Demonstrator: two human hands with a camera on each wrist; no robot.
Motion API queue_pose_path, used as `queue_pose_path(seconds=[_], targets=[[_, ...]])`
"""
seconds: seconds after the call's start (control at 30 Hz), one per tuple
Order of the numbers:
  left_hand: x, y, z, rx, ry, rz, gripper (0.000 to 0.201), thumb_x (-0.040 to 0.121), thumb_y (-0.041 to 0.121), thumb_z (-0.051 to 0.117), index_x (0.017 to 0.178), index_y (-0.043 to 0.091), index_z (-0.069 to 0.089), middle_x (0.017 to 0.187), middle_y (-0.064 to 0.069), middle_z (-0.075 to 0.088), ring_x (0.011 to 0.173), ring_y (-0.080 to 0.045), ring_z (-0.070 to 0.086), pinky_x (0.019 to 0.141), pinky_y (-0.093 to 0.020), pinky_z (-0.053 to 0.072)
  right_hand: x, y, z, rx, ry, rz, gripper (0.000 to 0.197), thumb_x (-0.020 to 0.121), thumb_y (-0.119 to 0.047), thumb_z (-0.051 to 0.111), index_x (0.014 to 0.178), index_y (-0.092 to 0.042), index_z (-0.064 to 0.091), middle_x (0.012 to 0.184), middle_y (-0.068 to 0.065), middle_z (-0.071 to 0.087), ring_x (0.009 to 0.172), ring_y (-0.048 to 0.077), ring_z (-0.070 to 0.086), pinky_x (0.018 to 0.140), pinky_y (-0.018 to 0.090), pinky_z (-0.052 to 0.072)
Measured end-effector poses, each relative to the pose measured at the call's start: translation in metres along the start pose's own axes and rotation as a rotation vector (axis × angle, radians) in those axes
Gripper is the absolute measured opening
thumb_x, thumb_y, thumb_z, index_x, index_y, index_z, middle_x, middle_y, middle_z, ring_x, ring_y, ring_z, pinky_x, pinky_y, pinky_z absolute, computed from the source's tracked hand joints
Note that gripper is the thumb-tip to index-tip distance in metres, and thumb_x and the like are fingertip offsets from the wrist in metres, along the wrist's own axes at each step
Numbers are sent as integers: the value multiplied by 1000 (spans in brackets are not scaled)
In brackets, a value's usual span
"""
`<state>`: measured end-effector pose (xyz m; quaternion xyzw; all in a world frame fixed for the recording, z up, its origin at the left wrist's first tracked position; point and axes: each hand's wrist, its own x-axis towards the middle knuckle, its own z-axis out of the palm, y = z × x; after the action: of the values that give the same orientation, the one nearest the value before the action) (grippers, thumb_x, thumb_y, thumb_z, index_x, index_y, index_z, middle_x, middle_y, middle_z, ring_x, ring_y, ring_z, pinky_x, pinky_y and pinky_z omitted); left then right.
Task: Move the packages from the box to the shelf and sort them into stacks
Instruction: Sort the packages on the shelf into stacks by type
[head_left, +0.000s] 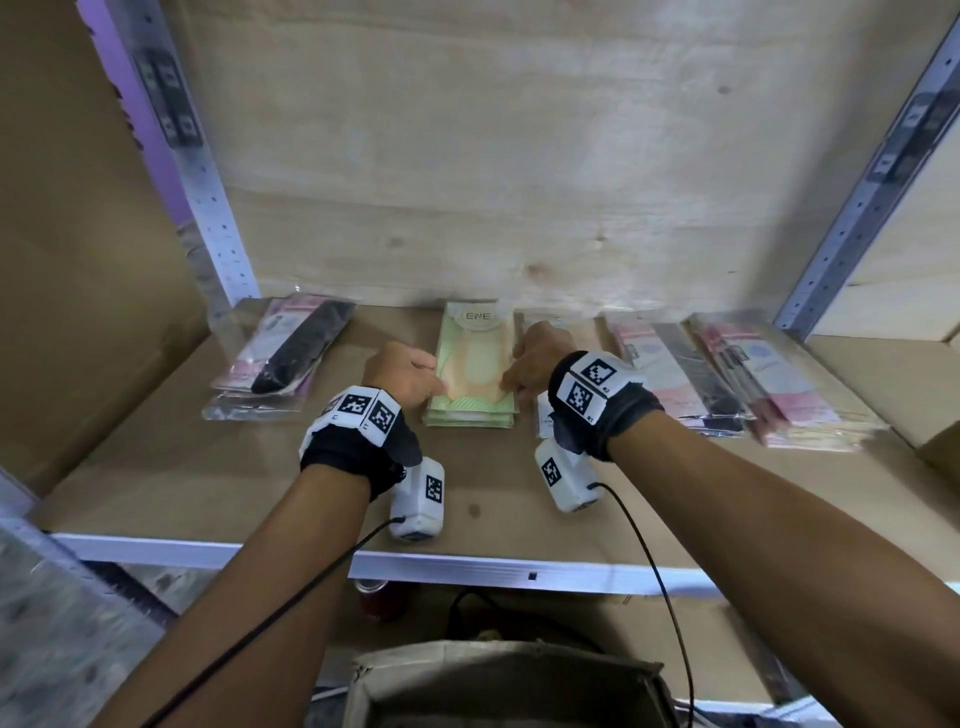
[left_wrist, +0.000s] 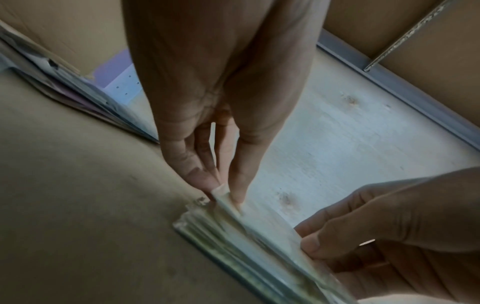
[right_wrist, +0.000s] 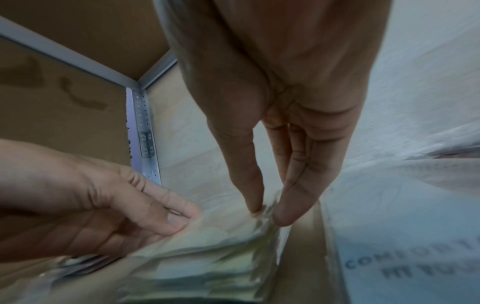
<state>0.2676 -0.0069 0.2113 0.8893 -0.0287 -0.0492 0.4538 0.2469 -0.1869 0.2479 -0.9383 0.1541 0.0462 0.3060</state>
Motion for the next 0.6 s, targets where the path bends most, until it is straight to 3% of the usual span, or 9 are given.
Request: queue_pose_path(seconds=[0.07, 0.13, 0.23, 0.37, 0.47, 0.6], targets=[[0, -1, 0, -1, 10, -13, 30, 70, 6, 85, 99, 4, 76, 101, -14, 74, 99, -30, 68, 99, -41, 52, 0, -1, 2, -31, -20, 1, 60, 72, -17, 86, 122, -1, 59, 119, 12, 62, 108, 24, 63, 85, 33, 57], [-1, -2, 0, -14, 15, -22, 33, 68, 5, 86, 99, 1, 76, 102, -18, 74, 101, -34, 69, 96, -42, 54, 0, -1, 5, -63, -36, 1, 51, 71, -17, 86, 112, -2, 60, 106, 11, 60, 98, 20, 62, 75, 32, 55], [-1, -3, -1, -19, 7, -39, 31, 68, 4, 87, 97, 1, 76, 101, -18, 75, 99, -35, 70, 94, -43, 55, 1, -1, 9, -24, -84, 15, 43, 72, -10, 84, 107, 0, 62, 110, 16, 69, 99, 28, 69, 89, 42, 58], [0, -5, -1, -25, -18, -53, 31, 69, 5, 86, 99, 2, 77, 101, -15, 75, 99, -31, 70, 95, -42, 54, -1, -3, 9, -43, -92, -2, 43, 74, -11, 83, 107, -11, 55, 120, 22, 66, 106, 32, 68, 92, 48, 56], [-4, -4, -4, -18, -21, -42, 26, 75, 11, 83, 96, -1, 74, 105, -21, 73, 93, -29, 68, 96, -45, 53, -1, -1, 8, -78, -81, -10, 38, 77, -16, 82, 104, -3, 59, 116, 18, 66, 102, 31, 69, 91, 46, 57], [-8, -4, -26, 23, 137, -10, 27, 83, 27, 74, 106, 13, 73, 109, -6, 71, 110, -27, 66, 93, -28, 49, -2, -6, 1, -90, 54, -90, 42, 83, -19, 74, 120, -3, 61, 122, 11, 61, 107, 27, 62, 86, 31, 53]])
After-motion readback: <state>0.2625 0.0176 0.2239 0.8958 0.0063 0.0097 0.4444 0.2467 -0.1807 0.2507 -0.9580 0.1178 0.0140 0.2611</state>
